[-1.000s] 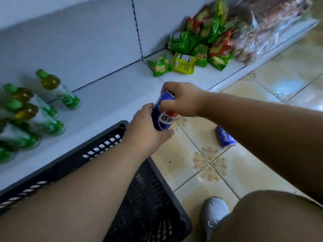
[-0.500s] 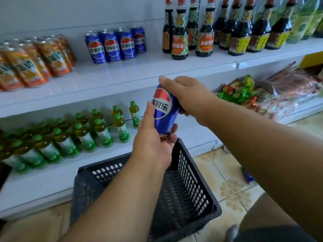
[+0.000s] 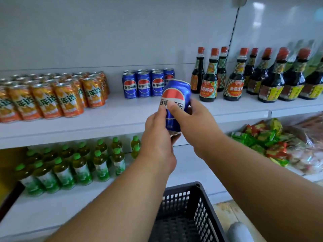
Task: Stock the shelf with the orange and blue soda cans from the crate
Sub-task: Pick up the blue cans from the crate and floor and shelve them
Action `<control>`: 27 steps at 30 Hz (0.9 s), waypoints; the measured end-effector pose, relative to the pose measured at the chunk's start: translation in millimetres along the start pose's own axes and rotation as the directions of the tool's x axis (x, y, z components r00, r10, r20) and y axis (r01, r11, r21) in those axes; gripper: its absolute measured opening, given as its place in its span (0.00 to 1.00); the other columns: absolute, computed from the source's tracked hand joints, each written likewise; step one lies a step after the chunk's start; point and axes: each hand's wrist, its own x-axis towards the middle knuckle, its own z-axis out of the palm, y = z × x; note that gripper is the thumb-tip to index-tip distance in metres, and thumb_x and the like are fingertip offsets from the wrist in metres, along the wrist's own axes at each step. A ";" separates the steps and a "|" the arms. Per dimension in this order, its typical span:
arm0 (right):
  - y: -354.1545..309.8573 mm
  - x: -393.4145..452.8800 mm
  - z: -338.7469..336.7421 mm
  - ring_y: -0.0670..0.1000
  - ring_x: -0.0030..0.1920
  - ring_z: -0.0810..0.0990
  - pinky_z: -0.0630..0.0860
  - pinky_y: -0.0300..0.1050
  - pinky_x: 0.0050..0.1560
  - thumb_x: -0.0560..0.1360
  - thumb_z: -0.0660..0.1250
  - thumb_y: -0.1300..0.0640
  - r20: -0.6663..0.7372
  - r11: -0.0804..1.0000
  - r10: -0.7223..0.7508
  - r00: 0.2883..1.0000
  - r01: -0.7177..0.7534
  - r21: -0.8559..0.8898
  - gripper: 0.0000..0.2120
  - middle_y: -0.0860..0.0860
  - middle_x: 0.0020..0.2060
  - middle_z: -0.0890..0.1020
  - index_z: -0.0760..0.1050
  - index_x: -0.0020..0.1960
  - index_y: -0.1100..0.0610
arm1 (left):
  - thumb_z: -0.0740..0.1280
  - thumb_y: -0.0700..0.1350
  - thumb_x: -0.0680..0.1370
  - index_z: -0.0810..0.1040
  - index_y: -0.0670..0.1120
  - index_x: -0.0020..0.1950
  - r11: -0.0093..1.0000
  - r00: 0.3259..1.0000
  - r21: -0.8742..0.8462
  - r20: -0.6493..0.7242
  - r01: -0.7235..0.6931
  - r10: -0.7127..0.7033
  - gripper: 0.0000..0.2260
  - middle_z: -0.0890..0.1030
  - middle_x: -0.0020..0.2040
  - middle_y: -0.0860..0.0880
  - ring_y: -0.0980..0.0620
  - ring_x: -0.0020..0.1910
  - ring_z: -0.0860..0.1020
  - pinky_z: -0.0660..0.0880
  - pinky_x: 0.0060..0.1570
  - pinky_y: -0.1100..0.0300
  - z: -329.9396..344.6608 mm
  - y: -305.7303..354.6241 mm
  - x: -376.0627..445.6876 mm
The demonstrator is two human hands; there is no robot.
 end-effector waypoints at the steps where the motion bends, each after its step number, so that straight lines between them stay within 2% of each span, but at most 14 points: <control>1: -0.1 18.1 -1.9 0.46 0.46 0.84 0.82 0.49 0.52 0.73 0.72 0.42 0.013 0.999 -0.019 1.000 0.019 -0.029 0.14 0.46 0.45 0.84 0.77 0.54 0.48 | 0.65 0.57 0.79 0.76 0.53 0.62 0.988 0.998 0.144 -0.012 -0.061 0.064 0.14 0.84 0.54 0.49 0.53 0.49 0.84 0.80 0.49 0.54 4.2 3.8 16.7; 4: 8.7 78.4 -6.3 0.48 0.48 0.84 0.82 0.51 0.52 0.72 0.75 0.45 0.056 0.997 -0.061 0.997 0.063 -0.047 0.18 0.48 0.47 0.84 0.77 0.58 0.51 | 0.63 0.60 0.79 0.75 0.54 0.62 0.837 0.974 0.502 0.053 -0.217 0.221 0.16 0.82 0.54 0.51 0.51 0.50 0.83 0.78 0.56 0.51 13.0 15.3 70.5; 6: 19.9 116.5 -7.5 0.49 0.52 0.83 0.81 0.50 0.55 0.71 0.76 0.49 0.080 0.999 -0.045 0.996 0.045 0.009 0.25 0.49 0.53 0.83 0.72 0.64 0.53 | 0.62 0.63 0.78 0.73 0.54 0.64 0.706 0.961 0.656 0.129 -0.267 0.244 0.20 0.82 0.56 0.52 0.49 0.55 0.81 0.76 0.60 0.48 16.1 19.0 105.9; 7: 26.3 134.1 -7.5 0.50 0.53 0.83 0.81 0.51 0.57 0.71 0.77 0.50 0.095 0.999 -0.029 0.995 0.027 0.026 0.27 0.50 0.54 0.82 0.70 0.65 0.53 | 0.61 0.62 0.79 0.71 0.54 0.66 0.642 0.956 0.711 0.166 -0.287 0.243 0.20 0.81 0.58 0.53 0.50 0.56 0.80 0.75 0.59 0.51 16.9 19.3 122.3; 9: 39.5 165.3 -7.9 0.50 0.54 0.82 0.81 0.51 0.57 0.70 0.78 0.49 0.127 1.000 -0.010 0.992 0.012 -0.015 0.29 0.50 0.54 0.82 0.70 0.65 0.53 | 0.58 0.59 0.82 0.68 0.54 0.69 0.515 0.947 0.797 0.229 -0.315 0.225 0.18 0.78 0.58 0.56 0.55 0.53 0.78 0.73 0.50 0.62 18.6 16.7 152.9; 11: 48.2 194.5 -7.3 0.49 0.51 0.82 0.81 0.48 0.53 0.67 0.79 0.48 0.130 0.992 -0.023 0.991 0.038 -0.117 0.28 0.48 0.52 0.82 0.72 0.62 0.52 | 0.58 0.58 0.82 0.65 0.53 0.70 0.384 0.943 0.864 0.269 -0.326 0.195 0.19 0.76 0.55 0.56 0.56 0.48 0.75 0.67 0.38 0.67 24.1 14.3 179.7; 13: 54.6 222.8 -3.5 0.48 0.49 0.83 0.82 0.49 0.52 0.66 0.80 0.47 0.111 0.980 -0.075 0.991 0.094 -0.177 0.26 0.48 0.50 0.83 0.76 0.59 0.53 | 0.59 0.58 0.82 0.66 0.51 0.70 0.296 0.935 0.894 0.279 -0.336 0.219 0.19 0.77 0.56 0.53 0.53 0.49 0.76 0.67 0.37 0.65 28.9 11.9 208.8; 16: 66.2 257.4 5.6 0.50 0.50 0.82 0.81 0.50 0.54 0.68 0.79 0.47 0.101 0.957 -0.107 0.989 0.130 -0.261 0.25 0.48 0.50 0.83 0.76 0.60 0.53 | 0.64 0.53 0.81 0.70 0.48 0.67 0.218 0.923 0.920 0.259 -0.326 0.285 0.17 0.79 0.59 0.50 0.48 0.56 0.78 0.71 0.49 0.58 31.0 6.0 247.3; 20: 82.6 297.3 16.3 0.51 0.52 0.81 0.80 0.50 0.56 0.70 0.78 0.48 0.067 0.957 -0.083 0.994 0.098 -0.271 0.25 0.49 0.52 0.81 0.74 0.62 0.54 | 0.66 0.46 0.78 0.70 0.47 0.68 0.052 0.906 0.938 0.314 -0.342 0.284 0.19 0.77 0.64 0.47 0.46 0.61 0.76 0.69 0.53 0.58 29.5 -5.4 283.7; 24: 90.7 328.8 24.6 0.51 0.53 0.81 0.77 0.46 0.53 0.69 0.78 0.50 0.040 0.965 -0.086 0.996 0.093 -0.245 0.25 0.50 0.52 0.81 0.75 0.62 0.54 | 0.63 0.40 0.77 0.64 0.45 0.74 -0.174 0.838 0.891 0.454 -0.420 0.304 0.25 0.69 0.71 0.42 0.41 0.67 0.70 0.69 0.63 0.52 33.9 -8.1 298.4; 27: 99.1 344.7 26.4 0.51 0.55 0.80 0.78 0.48 0.57 0.69 0.78 0.48 0.029 0.960 -0.092 0.995 0.097 -0.264 0.28 0.50 0.55 0.81 0.73 0.64 0.54 | 0.63 0.40 0.77 0.60 0.45 0.77 -0.262 0.809 0.862 0.501 -0.434 0.307 0.29 0.65 0.75 0.44 0.42 0.70 0.68 0.67 0.67 0.49 31.2 -11.6 302.5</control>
